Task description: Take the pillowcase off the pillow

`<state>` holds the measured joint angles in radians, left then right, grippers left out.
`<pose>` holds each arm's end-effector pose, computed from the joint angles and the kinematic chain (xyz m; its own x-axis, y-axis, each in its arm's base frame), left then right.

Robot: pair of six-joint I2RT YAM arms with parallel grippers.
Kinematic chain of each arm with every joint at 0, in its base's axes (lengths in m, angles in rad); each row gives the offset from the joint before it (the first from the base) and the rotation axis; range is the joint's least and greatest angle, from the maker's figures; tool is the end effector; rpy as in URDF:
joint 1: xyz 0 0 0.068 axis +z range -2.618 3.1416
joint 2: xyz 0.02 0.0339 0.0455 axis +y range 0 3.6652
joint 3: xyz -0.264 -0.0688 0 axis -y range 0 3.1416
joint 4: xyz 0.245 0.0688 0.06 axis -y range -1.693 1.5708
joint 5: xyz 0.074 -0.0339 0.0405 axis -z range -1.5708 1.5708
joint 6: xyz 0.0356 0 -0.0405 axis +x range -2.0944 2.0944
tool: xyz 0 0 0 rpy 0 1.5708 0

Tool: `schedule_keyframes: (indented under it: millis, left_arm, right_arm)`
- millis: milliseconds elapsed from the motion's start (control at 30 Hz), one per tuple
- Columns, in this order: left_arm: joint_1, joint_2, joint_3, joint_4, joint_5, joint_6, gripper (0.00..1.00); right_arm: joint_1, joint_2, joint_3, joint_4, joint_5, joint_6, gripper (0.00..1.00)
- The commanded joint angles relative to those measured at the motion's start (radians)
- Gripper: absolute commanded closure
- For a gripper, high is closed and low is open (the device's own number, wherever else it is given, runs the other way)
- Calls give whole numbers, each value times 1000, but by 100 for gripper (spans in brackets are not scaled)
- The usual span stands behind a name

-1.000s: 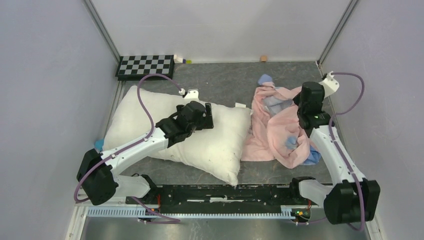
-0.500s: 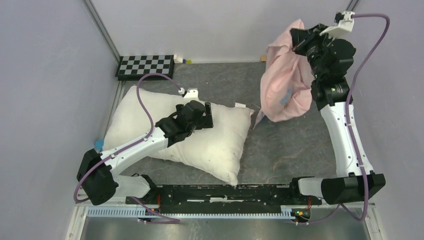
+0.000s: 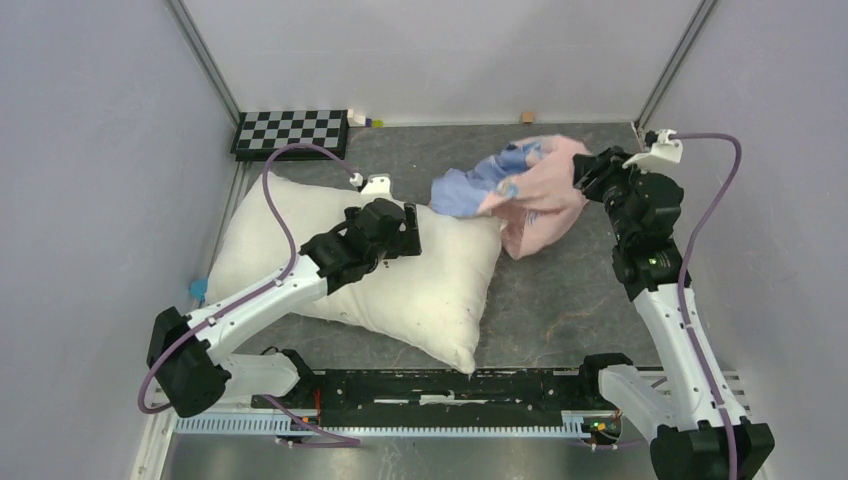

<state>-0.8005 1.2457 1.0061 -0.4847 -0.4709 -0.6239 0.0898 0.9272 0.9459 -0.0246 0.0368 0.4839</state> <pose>0.1976 -0.1805 0.2938 -0.6099 -0.1190 -0.7835 0.0575 0.9794 -0.1936 0.2142 0.0180 0.3886 -0.0299 0.4641 -0.8853 -0.0442 0.8842 0.4650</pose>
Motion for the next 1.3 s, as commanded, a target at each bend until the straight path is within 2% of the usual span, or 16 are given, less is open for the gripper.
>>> schedule_keyframes:
  millis: [0, 33, 67, 200, 333, 533, 667, 800, 867, 1000, 1167, 1267]
  left_arm:
    - [11, -60, 45, -104, -51, 20, 3]
    - [10, -69, 50, -113, -57, 28, 2]
    - [10, -78, 59, -129, -70, 37, 0]
    - [12, -112, 96, -206, -138, 66, 0]
    - [21, -135, 95, -264, -152, 48, 0]
    - [37, -199, 17, -359, -170, -78, 0]
    - [37, -354, -84, -386, -125, -168, 0]
    - [37, -513, -205, -348, -130, -204, 0]
    - [38, -534, -290, -277, -141, -209, 0]
    - [55, -466, -474, -2, -83, -288, 0]
    - [111, -232, -656, 621, 106, -318, 0]
    - [113, -15, -585, 813, 185, -271, 3]
  right_arm:
    - [-2, -33, -74, 0, 91, -111, 18]
    - [-2, -9, -68, -14, 86, -134, 4]
    - [-1, 36, -51, -36, 72, -156, 2]
    - [-1, 218, 43, -124, -33, -195, 2]
    - [35, 295, 22, -103, -96, -186, 2]
    - [113, 212, -145, -22, -92, -167, 2]
    - [123, 91, -308, 81, -123, -170, 2]
    - [123, 13, -421, 154, -62, -214, 2]
    - [123, -7, -475, 203, -26, -206, 2]
    - [123, -40, -573, 302, -23, -182, 2]
    - [123, -91, -623, 331, 7, -212, 2]
    - [123, -132, -661, 358, 68, -232, 2]
